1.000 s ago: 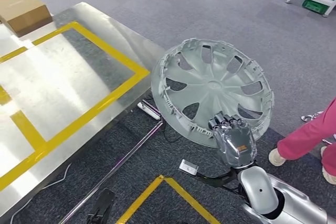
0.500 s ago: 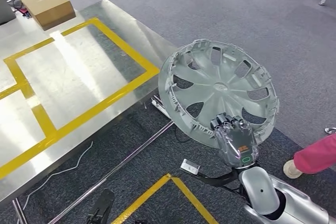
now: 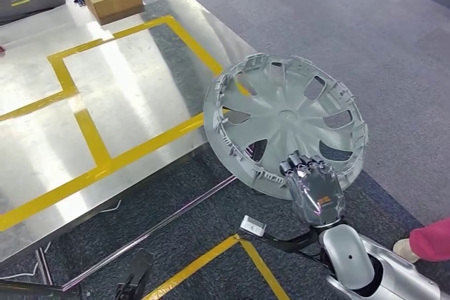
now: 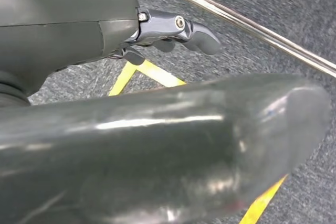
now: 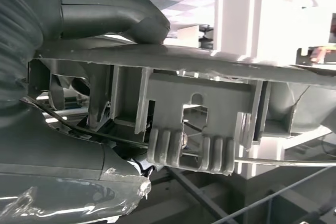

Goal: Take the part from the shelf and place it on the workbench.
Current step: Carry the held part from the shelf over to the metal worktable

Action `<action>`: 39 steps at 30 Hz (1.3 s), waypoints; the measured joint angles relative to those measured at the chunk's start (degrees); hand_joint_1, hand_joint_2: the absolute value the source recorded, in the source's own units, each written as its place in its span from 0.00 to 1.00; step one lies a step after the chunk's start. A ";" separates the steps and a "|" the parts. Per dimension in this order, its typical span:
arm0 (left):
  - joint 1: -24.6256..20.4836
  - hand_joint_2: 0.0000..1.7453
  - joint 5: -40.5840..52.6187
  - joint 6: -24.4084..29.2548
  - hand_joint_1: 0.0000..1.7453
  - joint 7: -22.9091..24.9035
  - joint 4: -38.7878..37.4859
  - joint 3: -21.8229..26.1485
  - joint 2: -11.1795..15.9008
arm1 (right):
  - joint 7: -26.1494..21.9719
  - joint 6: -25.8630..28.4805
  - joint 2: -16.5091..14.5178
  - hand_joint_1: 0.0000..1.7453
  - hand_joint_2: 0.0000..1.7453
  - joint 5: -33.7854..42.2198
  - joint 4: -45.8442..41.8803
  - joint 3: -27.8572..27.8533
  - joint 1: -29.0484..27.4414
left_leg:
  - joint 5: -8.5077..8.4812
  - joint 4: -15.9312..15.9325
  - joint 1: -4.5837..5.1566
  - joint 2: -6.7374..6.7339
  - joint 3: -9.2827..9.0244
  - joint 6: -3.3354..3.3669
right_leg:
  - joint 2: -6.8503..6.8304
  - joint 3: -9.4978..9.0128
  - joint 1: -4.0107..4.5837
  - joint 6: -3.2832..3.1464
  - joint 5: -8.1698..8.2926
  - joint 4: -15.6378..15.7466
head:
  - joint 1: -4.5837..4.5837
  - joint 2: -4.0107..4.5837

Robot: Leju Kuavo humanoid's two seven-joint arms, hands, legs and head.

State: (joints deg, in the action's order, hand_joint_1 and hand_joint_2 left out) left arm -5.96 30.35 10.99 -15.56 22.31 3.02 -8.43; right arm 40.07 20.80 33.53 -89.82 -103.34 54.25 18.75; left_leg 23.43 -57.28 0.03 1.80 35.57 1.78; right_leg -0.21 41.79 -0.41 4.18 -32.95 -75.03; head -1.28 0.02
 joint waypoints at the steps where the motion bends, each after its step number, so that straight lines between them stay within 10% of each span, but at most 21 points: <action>1: 0.00 0.00 -0.01 -0.07 0.00 0.00 -0.01 0.00 0.01 | -0.01 -0.02 0.00 1.00 1.00 0.01 0.00 0.02 -0.06 | 0.00 -0.01 -0.02 0.50 -0.07 -0.02 | 0.09 -0.81 -0.07 -0.05 1.69 2.13 | 0.01 0.00; 5: -0.10 0.00 -0.01 0.00 0.00 0.00 -0.02 -0.02 0.06 | -0.02 0.06 -0.02 1.00 1.00 -0.01 -0.03 0.02 -0.14 | -0.09 -0.29 0.05 2.35 0.11 -0.86 | 3.07 -7.47 -0.68 -0.16 7.37 15.81 | 0.05 0.00; 10: 0.05 0.00 -0.01 0.20 0.00 0.03 -0.12 -0.04 0.27 | -0.05 0.26 -0.04 1.00 1.00 0.01 -0.09 -0.02 -0.62 | 1.04 -2.12 -0.08 1.77 1.59 -2.35 | 1.82 -7.95 -0.64 -1.87 7.57 16.90 | 0.36 0.00; 15: 0.08 0.00 0.17 0.56 0.00 0.38 -0.20 -0.18 0.38 | -0.01 0.73 -0.04 1.00 1.00 0.01 -0.06 -0.11 -1.51 | 6.98 -16.71 -0.06 -0.93 8.41 -3.05 | -0.66 -8.00 -0.54 -2.62 7.54 17.03 | 0.63 0.00; 20: -0.04 0.00 0.27 0.82 0.00 0.79 -0.27 -0.40 0.75 | -0.01 1.47 -0.25 1.00 1.00 0.00 -0.03 -0.17 -2.02 | 0.25 -1.71 0.31 -3.71 0.62 -2.27 | -2.31 -8.22 -0.11 -2.05 7.22 16.89 | 0.66 0.00; 25: 0.03 0.00 0.28 0.86 0.00 0.96 -0.31 -0.47 0.95 | -0.01 1.63 -0.36 1.00 1.00 0.01 0.00 -0.34 -2.24 | -0.02 0.23 0.22 -2.52 0.00 -0.83 | -2.68 -7.82 -0.03 -0.54 6.07 15.87 | 0.38 0.00; 30: 0.03 0.00 0.32 0.80 0.00 1.02 -0.38 -0.64 1.07 | 0.01 1.66 -0.40 1.00 1.00 -0.01 0.02 -0.63 -2.82 | -0.14 0.30 0.00 -0.42 -0.08 -0.23 | -0.04 0.35 -0.15 0.03 -0.32 -0.18 | 0.04 0.00; 34: 0.01 0.00 0.32 0.74 0.00 1.03 -0.43 -0.97 1.15 | 0.01 1.64 -0.43 1.00 1.00 0.03 0.02 -0.84 -3.12 | -0.08 0.14 -0.01 1.47 -0.23 -0.62 | 1.28 -5.20 -0.49 -0.18 6.49 11.97 | 0.04 0.00; 39: 0.18 0.00 0.32 0.74 0.00 1.05 -0.48 -1.16 1.34 | -0.02 1.67 -0.50 1.00 1.00 0.01 0.02 -1.01 -3.12 | -0.39 -0.06 -0.04 2.53 0.50 -2.09 | 1.75 -7.51 -0.50 -1.57 7.65 16.59 | 0.16 0.00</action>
State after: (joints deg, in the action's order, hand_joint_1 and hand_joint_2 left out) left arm -5.78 30.67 11.74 -14.51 21.83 1.85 -7.09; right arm 40.05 22.47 33.03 -89.81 -103.32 53.24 15.63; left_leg 23.04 -57.33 0.00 4.32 36.07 -0.31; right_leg 1.54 34.27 -0.91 2.61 -25.30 -58.44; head -1.12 0.02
